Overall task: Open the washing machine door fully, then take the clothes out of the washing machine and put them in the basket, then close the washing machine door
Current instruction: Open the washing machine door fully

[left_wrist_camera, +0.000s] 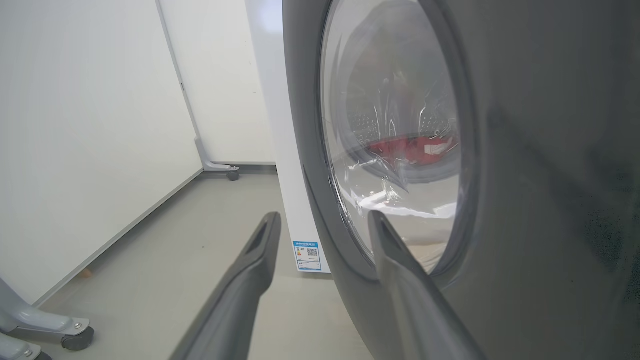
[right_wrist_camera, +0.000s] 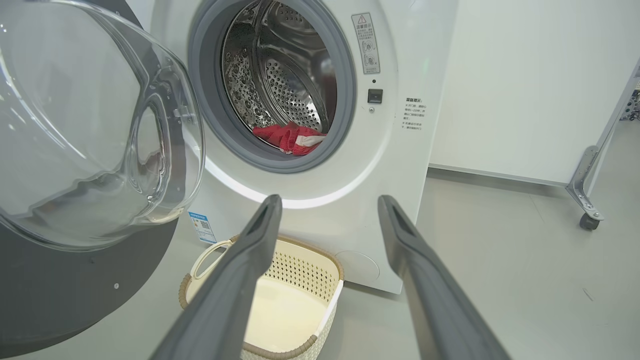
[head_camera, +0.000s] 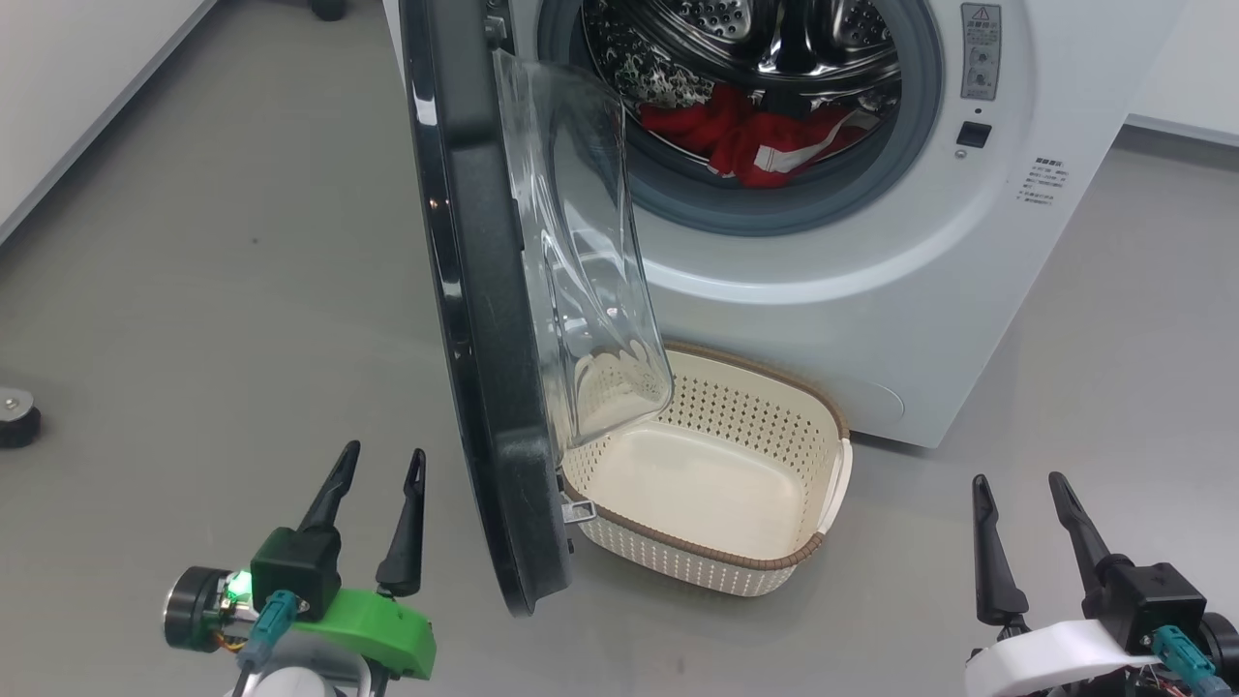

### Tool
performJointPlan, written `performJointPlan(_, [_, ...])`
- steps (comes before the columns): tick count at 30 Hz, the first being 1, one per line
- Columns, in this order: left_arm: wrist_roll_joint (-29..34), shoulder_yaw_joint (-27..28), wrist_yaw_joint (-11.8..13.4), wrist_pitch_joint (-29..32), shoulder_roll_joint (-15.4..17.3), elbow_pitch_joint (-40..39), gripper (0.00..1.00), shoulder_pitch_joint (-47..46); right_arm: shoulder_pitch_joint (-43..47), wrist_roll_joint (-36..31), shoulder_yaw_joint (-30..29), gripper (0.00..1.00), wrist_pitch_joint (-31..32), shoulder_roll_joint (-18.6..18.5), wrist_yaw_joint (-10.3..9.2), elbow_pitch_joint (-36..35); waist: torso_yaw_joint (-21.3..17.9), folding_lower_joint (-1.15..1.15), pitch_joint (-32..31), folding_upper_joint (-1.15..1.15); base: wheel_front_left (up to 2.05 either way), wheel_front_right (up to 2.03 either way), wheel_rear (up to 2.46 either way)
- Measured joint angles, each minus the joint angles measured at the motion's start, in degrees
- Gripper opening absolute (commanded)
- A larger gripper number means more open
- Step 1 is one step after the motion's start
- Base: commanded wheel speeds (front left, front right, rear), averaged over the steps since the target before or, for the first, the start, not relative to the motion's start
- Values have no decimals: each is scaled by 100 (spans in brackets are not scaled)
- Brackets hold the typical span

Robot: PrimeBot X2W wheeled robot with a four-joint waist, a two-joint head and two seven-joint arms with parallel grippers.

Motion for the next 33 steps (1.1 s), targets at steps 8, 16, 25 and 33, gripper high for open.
performJointPlan(8, [0,16,0,0,0,30,0,1,58,-45,-47,100,0,16,0,-1,-9,0,-15,0,0,0,0])
performJointPlan(16, [51,140,68,0,-2,-96,0,-1,60,-91,-62,100,0,52,1,-11,-18,0,-31,0,0,0,0])
performJointPlan(25, [103,420,256,0,-4,-879,0,-204,62,-100,-71,100,0,90,7,-13,-38,0,-70,0,0,0,0])
performJointPlan(33, [363,332,297,-27,-5,-1898,0,-638,66,-156,-70,100,0,125,10,-12,-72,0,-130,0,0,0,0])
